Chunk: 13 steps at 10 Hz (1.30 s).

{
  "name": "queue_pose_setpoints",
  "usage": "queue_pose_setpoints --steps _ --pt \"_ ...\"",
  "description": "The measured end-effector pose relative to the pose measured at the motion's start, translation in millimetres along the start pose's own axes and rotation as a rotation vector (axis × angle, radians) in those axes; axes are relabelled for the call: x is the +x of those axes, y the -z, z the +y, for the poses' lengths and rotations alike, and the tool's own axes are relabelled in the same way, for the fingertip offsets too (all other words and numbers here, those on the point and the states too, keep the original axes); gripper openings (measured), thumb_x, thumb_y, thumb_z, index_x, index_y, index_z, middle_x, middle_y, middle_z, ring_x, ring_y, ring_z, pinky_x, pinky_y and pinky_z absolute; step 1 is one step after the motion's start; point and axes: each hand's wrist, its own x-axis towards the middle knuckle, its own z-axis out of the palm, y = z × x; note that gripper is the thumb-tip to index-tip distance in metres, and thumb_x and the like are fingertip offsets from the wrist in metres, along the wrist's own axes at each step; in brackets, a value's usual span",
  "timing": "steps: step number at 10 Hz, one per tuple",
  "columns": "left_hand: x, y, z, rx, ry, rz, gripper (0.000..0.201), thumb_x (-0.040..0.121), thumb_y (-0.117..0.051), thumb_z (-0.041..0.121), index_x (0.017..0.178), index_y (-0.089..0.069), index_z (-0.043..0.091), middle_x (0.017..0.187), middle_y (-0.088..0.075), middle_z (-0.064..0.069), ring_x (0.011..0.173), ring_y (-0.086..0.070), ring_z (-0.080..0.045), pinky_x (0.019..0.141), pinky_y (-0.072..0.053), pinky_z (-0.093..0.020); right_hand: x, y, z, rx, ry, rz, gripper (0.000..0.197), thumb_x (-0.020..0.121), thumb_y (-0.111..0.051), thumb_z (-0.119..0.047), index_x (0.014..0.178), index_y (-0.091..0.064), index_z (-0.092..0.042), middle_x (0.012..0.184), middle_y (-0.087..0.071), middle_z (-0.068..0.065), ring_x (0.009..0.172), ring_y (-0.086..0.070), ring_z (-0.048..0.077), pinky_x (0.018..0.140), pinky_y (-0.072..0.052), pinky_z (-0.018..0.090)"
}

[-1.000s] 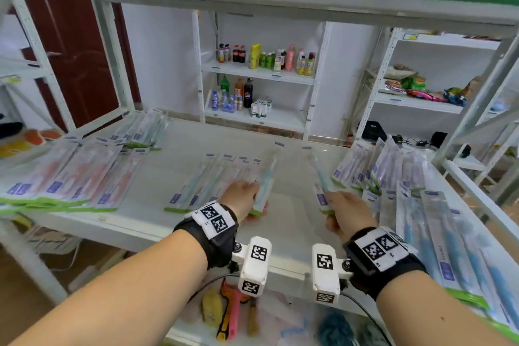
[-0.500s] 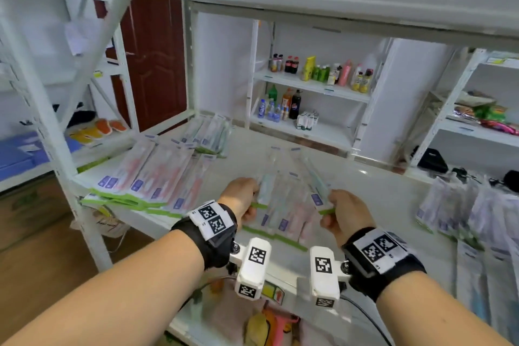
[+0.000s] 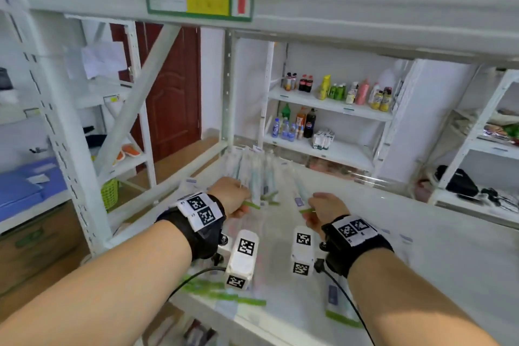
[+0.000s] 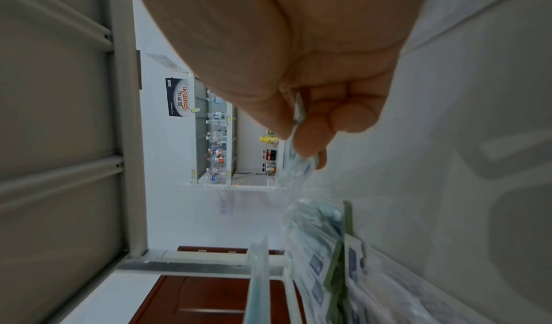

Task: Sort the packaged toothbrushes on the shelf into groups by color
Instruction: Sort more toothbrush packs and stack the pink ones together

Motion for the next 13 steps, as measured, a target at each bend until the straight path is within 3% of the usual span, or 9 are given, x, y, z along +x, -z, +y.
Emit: queue_pose_setpoints --steps 3,5,6,7,8,9,10,12,13 --pt "64.4 22.8 11.3 0.152 0.036 -0.084 0.023 0.088 -0.051 -0.005 0.068 -0.048 0.007 0.064 -0.056 -0.006 0.055 -0.056 -0.016 0.054 -0.051 -0.023 30.3 -31.0 -0.4 -0.245 -0.015 0.029 0.043 0.085 -0.052 0.009 0.127 -0.05 -0.002 0.073 -0.061 0.018 0.054 -0.059 0.023 0.05 -0.047 0.028" --pt "88.8 13.8 17.0 0.094 0.033 -0.123 0.022 0.084 -0.054 -0.007 0.07 -0.049 0.009 0.069 -0.056 -0.006 0.059 -0.058 -0.016 0.062 -0.054 -0.023 27.4 -33.6 -4.8 -0.316 -0.061 -0.006 0.038 0.082 -0.064 -0.002 0.12 -0.059 0.002 0.116 -0.063 0.016 0.102 -0.058 0.024 0.097 -0.047 0.036" --pt "92.5 6.5 19.4 0.036 0.035 -0.152 0.014 0.087 -0.054 -0.006 0.082 -0.051 0.007 0.081 -0.059 -0.01 0.066 -0.06 -0.017 0.071 -0.057 -0.026 11.8 -25.0 -16.7 -0.633 0.082 -0.126 0.034 0.098 -0.044 -0.017 0.129 -0.057 -0.01 0.14 -0.049 0.007 0.13 -0.041 0.019 0.107 -0.032 0.029" --pt "85.9 3.2 27.7 0.135 0.095 -0.109 0.019 0.098 -0.044 0.014 0.095 -0.06 0.004 0.089 -0.059 -0.012 0.078 -0.059 -0.027 0.062 -0.048 -0.019 6.0 -15.4 -15.4 -0.499 0.088 -0.081 0.036 0.1 -0.039 -0.017 0.133 -0.052 -0.011 0.142 -0.047 0.006 0.136 -0.035 0.016 0.11 -0.026 0.025" --pt "65.9 -1.3 34.6 0.762 -0.107 -0.122 0.037 0.103 -0.03 0.026 0.09 -0.059 0.008 0.078 -0.053 -0.006 0.082 -0.047 -0.023 0.063 -0.033 -0.026 2.4 -5.4 -13.4 -0.076 0.029 -0.068 0.029 0.092 -0.048 0.005 0.12 -0.055 0.004 0.118 -0.059 0.025 0.107 -0.06 0.031 0.092 -0.048 0.034" --pt "57.8 -5.1 32.5 0.691 -0.133 -0.104 0.044 0.103 -0.027 0.028 0.115 -0.06 0.002 0.107 -0.059 -0.014 0.095 -0.056 -0.027 0.079 -0.04 -0.031 -13.2 17.9 -17.8 0.057 0.004 -0.067 0.017 0.089 -0.05 0.008 0.102 -0.059 0.002 0.087 -0.062 0.016 0.079 -0.064 0.024 0.077 -0.052 0.031" --pt "47.3 -21.6 29.0 -0.084 0.102 -0.208 0.033 0.099 -0.039 0.006 0.129 -0.048 -0.001 0.126 -0.054 -0.019 0.088 -0.058 -0.019 0.085 -0.052 -0.029 -29.1 48.1 -21.4 0.056 0.056 -0.019 0.016 0.088 -0.049 0.01 0.088 -0.06 -0.003 0.078 -0.061 0.013 0.069 -0.062 0.024 0.069 -0.049 0.03" --pt "1.2 -81.2 5.3 -0.002 0.039 -0.368 0.026 0.088 -0.05 -0.009 0.076 -0.053 0.014 0.067 -0.062 -0.002 0.068 -0.057 -0.017 0.078 -0.055 -0.032 -56.7 121.5 -4.3 0.031 0.039 0.105 0.02 0.089 -0.049 0.006 0.083 -0.062 -0.008 0.069 -0.066 0.01 0.048 -0.059 0.016 0.049 -0.04 0.023" --pt "-28.4 -113.2 -6.0 0.125 0.052 -0.424 0.019 0.087 -0.055 -0.002 0.073 -0.054 0.012 0.055 -0.056 -0.004 0.057 -0.05 -0.02 0.068 -0.051 -0.034 -71.2 157.2 16.0 -0.016 0.036 0.168 0.018 0.088 -0.051 0.002 0.085 -0.064 -0.01 0.069 -0.067 0.008 0.051 -0.057 0.017 0.045 -0.037 0.022"
